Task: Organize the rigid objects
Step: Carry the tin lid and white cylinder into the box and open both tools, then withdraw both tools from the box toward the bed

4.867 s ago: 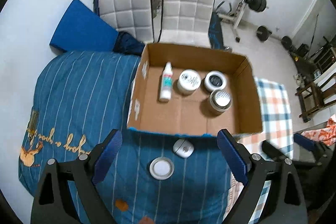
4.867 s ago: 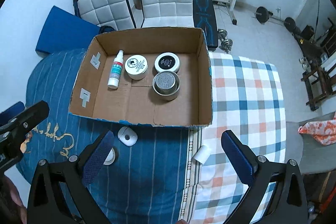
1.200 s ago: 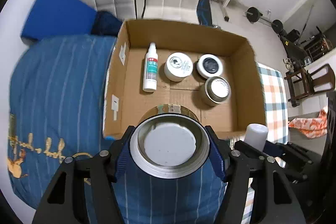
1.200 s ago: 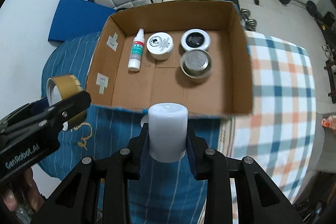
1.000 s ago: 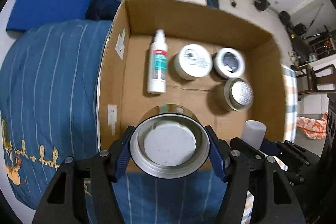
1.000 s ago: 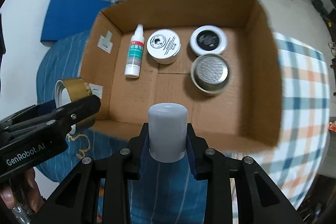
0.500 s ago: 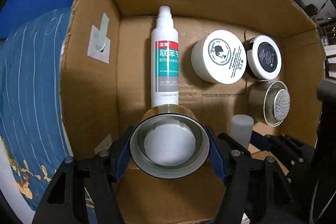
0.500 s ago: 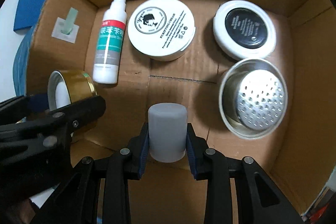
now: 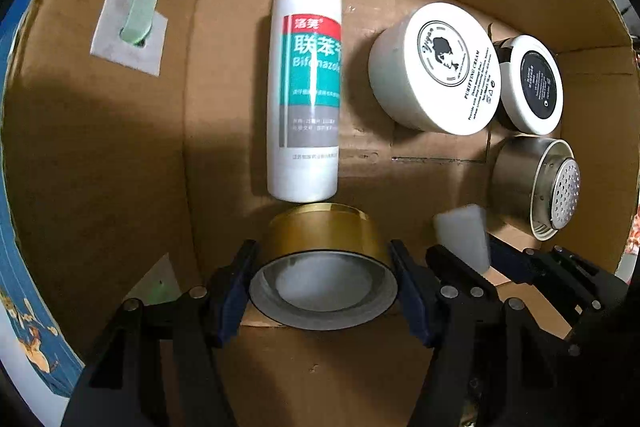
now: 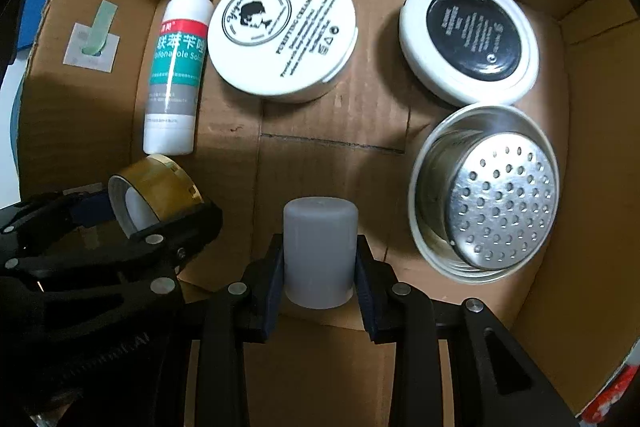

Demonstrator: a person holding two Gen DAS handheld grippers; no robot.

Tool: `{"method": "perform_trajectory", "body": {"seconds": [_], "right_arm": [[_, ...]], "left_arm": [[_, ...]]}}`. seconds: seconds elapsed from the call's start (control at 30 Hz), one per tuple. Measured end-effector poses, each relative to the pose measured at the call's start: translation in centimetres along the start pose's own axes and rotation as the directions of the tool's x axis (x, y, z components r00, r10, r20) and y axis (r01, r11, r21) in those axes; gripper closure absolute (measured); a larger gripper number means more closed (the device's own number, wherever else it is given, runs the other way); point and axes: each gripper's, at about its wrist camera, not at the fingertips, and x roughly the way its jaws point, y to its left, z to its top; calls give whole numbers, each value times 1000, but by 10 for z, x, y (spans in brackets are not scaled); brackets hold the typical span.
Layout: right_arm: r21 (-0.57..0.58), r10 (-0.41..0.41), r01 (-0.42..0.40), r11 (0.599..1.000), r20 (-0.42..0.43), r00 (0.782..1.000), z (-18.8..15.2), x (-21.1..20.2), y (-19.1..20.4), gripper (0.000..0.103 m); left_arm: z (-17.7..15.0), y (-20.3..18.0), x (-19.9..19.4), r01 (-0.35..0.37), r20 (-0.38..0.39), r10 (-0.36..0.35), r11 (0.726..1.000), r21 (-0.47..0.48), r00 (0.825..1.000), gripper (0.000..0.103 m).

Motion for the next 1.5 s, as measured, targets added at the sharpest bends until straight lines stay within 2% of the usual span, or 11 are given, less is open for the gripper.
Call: {"method": "perform_trajectory", "body": {"seconds": [0.07, 0.13, 0.27, 0.4, 0.43, 0.63, 0.73, 1.0, 1.23, 1.33, 1.5], "right_arm": [[0, 1, -1, 1000, -7, 1000, 0, 1, -1, 65], [3, -2, 2, 1000, 2, 1000, 0, -1, -2, 48], [14, -3, 3, 1000, 12, 1000, -4, -18, -9, 43], [8, -19, 19, 1000, 32, 999, -16, -32, -10, 36], [9, -25, 25, 1000, 39, 999, -20, -37, -11, 32], [36, -43, 40, 999, 108, 993, -47, -70, -23, 6], [52, -57, 50, 997, 151, 987, -62, -88, -30, 0], [89, -115, 92, 992, 307, 945, -111, -146, -31, 0], [101, -136, 103, 989, 413, 901, -161, -190, -33, 0], [105, -143, 107, 989, 458, 877, -182, -208, -34, 0], [91, -141, 110, 990, 494, 858, -200, -226, -32, 0]], "left_arm": [[4, 5, -1, 4, -1, -4, 1000, -11, 1000, 40], [-1, 6, -7, 9, 1, -9, 1000, -16, 1000, 40], [-7, 2, -22, 20, 47, -19, 1000, -20, 999, 36], [-24, -5, -43, 10, 107, -9, 1000, -12, 994, 25], [-27, -9, -48, 0, 126, 2, 1000, -10, 992, 19], [-53, -21, -81, -8, 244, 8, 1000, 0, 970, 5], [-68, -24, -99, -11, 292, 12, 1000, -4, 956, 1], [-110, -36, -136, -109, 455, 100, 994, -7, 885, 1], [-155, -44, -173, -113, 570, 104, 993, -20, 815, 1], [-171, -47, -184, -112, 597, 100, 994, -17, 796, 1], [-187, -51, -197, -93, 619, 82, 996, -14, 781, 1]]}}
